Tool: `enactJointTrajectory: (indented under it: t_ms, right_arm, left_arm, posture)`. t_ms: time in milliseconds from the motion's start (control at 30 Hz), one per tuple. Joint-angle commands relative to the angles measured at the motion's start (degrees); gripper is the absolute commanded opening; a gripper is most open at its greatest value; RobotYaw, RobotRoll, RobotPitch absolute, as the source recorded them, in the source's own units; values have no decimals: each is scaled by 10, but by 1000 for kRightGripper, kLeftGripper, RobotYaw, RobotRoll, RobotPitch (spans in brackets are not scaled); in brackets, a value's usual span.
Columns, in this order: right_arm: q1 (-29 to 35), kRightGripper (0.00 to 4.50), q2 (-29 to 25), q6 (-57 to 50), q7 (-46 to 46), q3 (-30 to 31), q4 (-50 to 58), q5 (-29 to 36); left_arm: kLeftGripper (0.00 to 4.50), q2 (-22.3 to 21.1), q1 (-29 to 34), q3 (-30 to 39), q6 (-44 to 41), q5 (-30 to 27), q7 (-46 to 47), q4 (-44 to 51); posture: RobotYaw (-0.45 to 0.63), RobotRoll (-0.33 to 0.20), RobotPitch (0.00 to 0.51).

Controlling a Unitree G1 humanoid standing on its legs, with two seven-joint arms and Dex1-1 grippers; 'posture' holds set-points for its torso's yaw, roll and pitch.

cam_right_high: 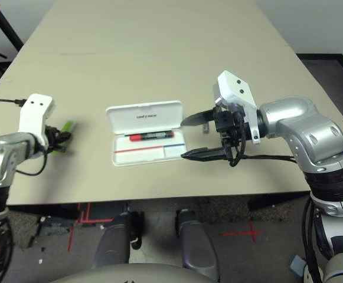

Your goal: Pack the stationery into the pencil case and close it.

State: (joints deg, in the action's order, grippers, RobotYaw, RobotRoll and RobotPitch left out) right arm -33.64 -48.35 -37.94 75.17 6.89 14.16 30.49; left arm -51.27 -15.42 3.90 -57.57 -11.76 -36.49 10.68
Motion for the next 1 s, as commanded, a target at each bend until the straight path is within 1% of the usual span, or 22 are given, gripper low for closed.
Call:
enactJointTrajectory:
  t_ms: [33,167,300,433,500,600,733,867,1000]
  right_arm:
    - [2,4500,-2,8,-3,9,5,-10]
    - [7,4500,-15,18,0,16,0,-28]
    - [13,4500,-28,43,5,28,-14,-57]
    - [16,4500,-34,60,10,34,-25,-78]
    - [18,4500,-37,67,13,35,-28,-85]
    - [21,4500,-41,74,15,36,-33,-94]
    - [22,4500,-41,79,16,37,-37,-101]
    - [24,4500,-41,85,12,39,-40,-110]
    - [31,4500,-44,88,11,38,-38,-114]
  left_arm:
    - [1078,-52,40,18,35,-25,-70,34]
    - [1078,-109,85,51,78,-44,-133,60]
    - [1078,-122,77,60,96,-83,-178,116]
    - [1078,-109,55,46,89,-141,-209,195]
    - [1078,-109,41,26,87,-153,-215,222]
    - [1078,-105,5,-23,94,-152,-220,243]
    - [1078,-94,-35,-77,103,-145,-224,246]
    - [1078,-49,-96,-155,114,-118,-218,223]
    - [1078,-27,-120,-188,124,-104,-223,203]
  posture:
    - [-40,0,172]
    - [-41,0,175]
    - [-38,0,175]
    - [-41,0,176]
    - [-41,0,176]
    - [-48,0,177]
    - [-51,0,175]
    - [-58,0,175]
    - [-66,0,175]
